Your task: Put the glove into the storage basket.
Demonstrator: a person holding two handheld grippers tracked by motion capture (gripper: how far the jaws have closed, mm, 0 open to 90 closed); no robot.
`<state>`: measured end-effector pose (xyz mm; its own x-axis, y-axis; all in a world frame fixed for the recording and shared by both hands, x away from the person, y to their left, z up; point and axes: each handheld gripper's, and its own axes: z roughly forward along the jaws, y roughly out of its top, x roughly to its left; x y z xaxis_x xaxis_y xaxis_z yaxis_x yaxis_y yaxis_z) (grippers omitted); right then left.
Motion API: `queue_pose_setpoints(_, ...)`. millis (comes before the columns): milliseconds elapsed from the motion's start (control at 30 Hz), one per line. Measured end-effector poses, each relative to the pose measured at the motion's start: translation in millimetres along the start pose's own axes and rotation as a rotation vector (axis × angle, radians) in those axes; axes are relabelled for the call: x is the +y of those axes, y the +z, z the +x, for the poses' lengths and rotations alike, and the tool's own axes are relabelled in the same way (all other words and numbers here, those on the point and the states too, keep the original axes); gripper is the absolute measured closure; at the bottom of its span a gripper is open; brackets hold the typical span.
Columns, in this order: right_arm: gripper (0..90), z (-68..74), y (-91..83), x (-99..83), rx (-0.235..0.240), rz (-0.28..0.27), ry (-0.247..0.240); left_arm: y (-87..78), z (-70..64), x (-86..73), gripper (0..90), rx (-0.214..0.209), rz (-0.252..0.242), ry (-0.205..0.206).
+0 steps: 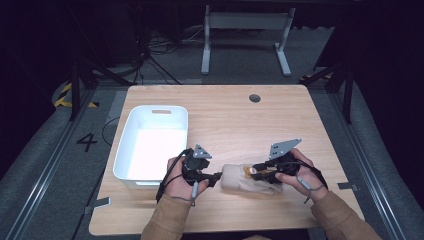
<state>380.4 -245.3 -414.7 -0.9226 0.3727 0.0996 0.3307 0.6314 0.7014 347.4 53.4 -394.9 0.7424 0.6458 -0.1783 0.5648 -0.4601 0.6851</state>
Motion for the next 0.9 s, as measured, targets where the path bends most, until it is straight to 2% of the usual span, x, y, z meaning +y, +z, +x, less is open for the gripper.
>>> queue_pose_setpoints(100,47.8,1.3,-3.2,0.2,-0.021,-0.052,0.002,0.7,-0.4,0.7,39.8,-0.003,0.000,0.005)
queue_pose_setpoints(267,44.3,-2.6,-13.2,3.4,-0.044,-0.147,0.007,0.8,-0.1,0.8,37.6,-0.001,-0.003,0.002)
queue_pose_setpoints(400,43.1,-5.6,-21.7,3.5,-0.113,-0.173,0.008,1.6,0.5,1.3,36.4,0.001,-0.007,-0.001)
queue_pose_setpoints(467,43.5,-8.2,-26.4,2.8,-0.130,-0.212,0.031,2.3,-0.5,1.8,36.4,0.000,-0.001,0.006)
queue_pose_setpoints(500,40.8,-10.0,-29.8,2.5,-0.149,-0.219,0.031,2.6,-1.0,1.9,36.4,-0.002,-0.002,0.004)
queue_pose_setpoints(567,42.9,-12.3,-35.6,1.9,-0.190,-0.222,0.037,3.1,-1.5,2.3,36.5,-0.001,-0.002,0.006)
queue_pose_setpoints(633,44.7,-14.3,-39.3,0.8,-0.190,-0.213,0.066,4.0,-1.6,2.6,36.4,-0.004,-0.001,0.007)
queue_pose_setpoints(700,45.8,-17.6,-44.2,-0.5,-0.217,-0.229,0.045,4.6,-1.6,3.2,36.4,-0.004,0.001,0.007)
queue_pose_setpoints(833,45.8,-25.6,-50.1,-3.4,-0.224,-0.239,0.024,5.4,-2.3,4.6,36.5,-0.010,-0.009,0.011)
queue_pose_setpoints(900,45.5,-30.3,-52.8,-6.2,-0.212,-0.252,0.060,6.0,-3.3,5.7,36.6,-0.016,-0.012,0.016)
